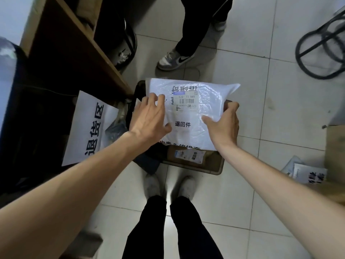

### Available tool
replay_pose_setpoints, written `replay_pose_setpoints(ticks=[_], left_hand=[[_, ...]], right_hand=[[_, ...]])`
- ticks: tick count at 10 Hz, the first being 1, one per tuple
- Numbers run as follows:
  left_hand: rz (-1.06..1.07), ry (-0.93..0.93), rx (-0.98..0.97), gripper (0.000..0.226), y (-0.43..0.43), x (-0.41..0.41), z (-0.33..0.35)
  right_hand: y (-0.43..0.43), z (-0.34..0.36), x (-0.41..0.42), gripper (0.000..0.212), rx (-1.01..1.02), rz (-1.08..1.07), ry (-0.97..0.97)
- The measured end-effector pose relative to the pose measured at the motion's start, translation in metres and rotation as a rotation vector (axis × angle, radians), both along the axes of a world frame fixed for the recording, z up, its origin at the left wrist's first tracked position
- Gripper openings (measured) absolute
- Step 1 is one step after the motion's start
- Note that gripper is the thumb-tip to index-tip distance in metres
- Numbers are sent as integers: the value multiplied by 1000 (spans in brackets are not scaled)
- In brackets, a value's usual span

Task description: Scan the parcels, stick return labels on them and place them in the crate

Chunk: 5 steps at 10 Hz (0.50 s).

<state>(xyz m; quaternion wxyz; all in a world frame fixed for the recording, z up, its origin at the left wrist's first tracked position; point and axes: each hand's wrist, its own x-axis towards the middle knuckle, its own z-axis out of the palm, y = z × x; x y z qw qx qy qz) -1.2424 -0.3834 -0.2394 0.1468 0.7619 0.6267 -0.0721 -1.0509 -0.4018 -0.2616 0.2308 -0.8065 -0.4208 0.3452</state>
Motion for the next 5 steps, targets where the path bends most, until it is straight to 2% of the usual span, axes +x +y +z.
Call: replay_pose_setpoints(ticks=[5], left_hand=[[-15,12,36,63,-6,-10,42]], right_hand=[[-6,61,-15,60,99,141,-244]])
